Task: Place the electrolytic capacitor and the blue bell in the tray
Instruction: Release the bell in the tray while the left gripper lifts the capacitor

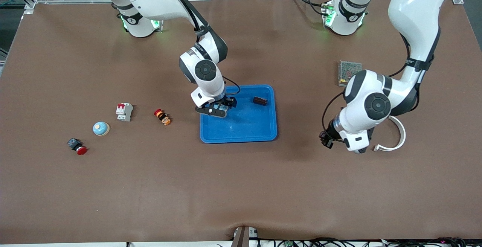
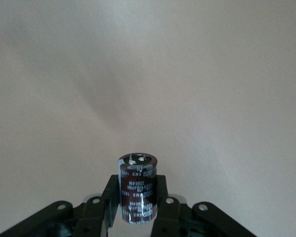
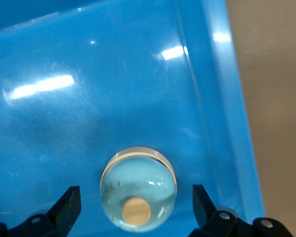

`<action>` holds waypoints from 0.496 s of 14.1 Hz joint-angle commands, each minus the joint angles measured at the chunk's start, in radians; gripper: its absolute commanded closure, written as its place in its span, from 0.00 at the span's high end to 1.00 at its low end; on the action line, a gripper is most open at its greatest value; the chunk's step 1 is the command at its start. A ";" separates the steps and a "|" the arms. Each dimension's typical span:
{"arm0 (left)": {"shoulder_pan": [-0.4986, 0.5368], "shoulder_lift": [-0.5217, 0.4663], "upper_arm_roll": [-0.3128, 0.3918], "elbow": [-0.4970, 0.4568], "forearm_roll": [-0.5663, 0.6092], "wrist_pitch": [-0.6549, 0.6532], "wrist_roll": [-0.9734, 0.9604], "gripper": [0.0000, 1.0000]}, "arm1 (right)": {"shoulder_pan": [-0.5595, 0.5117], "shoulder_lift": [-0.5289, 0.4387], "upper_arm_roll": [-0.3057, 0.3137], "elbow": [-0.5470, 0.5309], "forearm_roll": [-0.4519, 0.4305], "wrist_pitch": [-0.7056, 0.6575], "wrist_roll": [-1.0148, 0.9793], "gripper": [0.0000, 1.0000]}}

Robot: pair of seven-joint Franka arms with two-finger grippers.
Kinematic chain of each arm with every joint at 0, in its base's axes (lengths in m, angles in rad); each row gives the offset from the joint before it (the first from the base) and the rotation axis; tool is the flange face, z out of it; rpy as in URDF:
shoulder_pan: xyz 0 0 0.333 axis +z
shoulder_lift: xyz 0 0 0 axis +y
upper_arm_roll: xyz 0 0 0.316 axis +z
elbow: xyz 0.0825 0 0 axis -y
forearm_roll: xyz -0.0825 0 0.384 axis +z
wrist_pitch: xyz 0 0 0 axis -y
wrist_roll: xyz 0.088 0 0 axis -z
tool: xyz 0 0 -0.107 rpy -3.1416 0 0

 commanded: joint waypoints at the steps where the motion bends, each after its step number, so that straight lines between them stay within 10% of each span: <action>1: -0.072 -0.002 0.000 0.061 -0.018 -0.024 -0.091 0.00 | -0.038 -0.096 -0.008 0.013 0.000 -0.153 -0.068 1.00; 7: -0.211 0.053 0.001 0.162 -0.029 -0.024 -0.245 0.00 | -0.194 -0.219 -0.008 0.036 -0.002 -0.359 -0.374 1.00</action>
